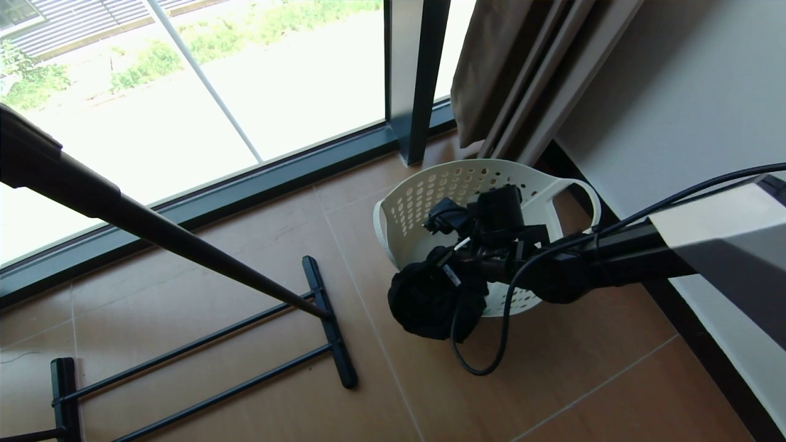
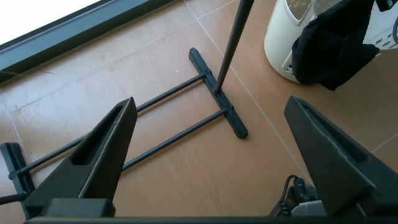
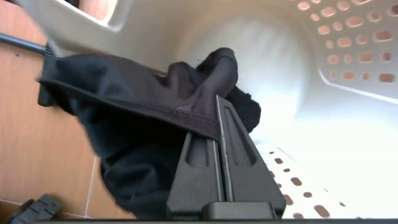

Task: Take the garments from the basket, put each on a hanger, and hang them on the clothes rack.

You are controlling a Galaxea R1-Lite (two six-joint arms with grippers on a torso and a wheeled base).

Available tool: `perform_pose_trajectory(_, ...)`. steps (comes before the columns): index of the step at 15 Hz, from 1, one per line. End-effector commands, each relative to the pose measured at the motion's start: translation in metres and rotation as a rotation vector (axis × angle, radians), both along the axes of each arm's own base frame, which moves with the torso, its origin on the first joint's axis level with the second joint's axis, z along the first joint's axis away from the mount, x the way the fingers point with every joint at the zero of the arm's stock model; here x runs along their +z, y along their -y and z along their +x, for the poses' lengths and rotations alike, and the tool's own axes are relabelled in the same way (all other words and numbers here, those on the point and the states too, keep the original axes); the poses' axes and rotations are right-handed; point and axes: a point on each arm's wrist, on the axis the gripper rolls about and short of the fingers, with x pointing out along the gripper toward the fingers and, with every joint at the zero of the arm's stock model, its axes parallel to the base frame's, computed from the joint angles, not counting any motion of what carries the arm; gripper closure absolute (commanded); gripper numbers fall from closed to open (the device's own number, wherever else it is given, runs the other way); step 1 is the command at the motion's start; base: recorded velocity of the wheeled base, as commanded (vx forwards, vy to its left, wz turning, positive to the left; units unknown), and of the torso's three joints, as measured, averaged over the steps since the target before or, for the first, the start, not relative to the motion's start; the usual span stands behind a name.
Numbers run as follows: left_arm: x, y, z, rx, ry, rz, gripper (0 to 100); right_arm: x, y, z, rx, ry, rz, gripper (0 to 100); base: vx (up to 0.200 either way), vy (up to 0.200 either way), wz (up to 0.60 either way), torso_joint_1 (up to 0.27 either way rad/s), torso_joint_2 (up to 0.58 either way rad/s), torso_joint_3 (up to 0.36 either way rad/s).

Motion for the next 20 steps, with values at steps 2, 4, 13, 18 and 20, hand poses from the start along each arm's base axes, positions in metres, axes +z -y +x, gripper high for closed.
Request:
perform_pose_trajectory(2,0.000,0.000,0.000,0.000,-0.001,0.001,0,0.074,0.021,-0.092,0.080,0.139,0.087,100,0.000,0.000,0.00,0.000,0.00,0.000)
perform_pose_trajectory(4,0.000,0.000,0.000,0.000,-0.001,0.001,0,0.095,0.039,-0.143,0.124,0.178,0.113,100,0.000,0.000,0.00,0.000,0.00,0.000)
perform_pose_trajectory(13,0.000,0.000,0.000,-0.002,-0.001,0.002,0,0.122,0.111,-0.267,0.289,0.344,0.232,100,0.000,0.000,0.00,0.000,0.00,0.000)
perform_pose_trajectory(18,0.000,0.000,0.000,-0.002,-0.001,0.001,0,0.119,0.108,-0.265,0.288,0.333,0.222,100,0.000,0.000,0.00,0.000,0.00,0.000)
perform_pose_trajectory(20,0.000,0.000,0.000,-0.002,0.001,0.001,0,0.119,0.107,-0.264,0.291,0.331,0.222,100,0.000,0.000,0.00,0.000,0.00,0.000)
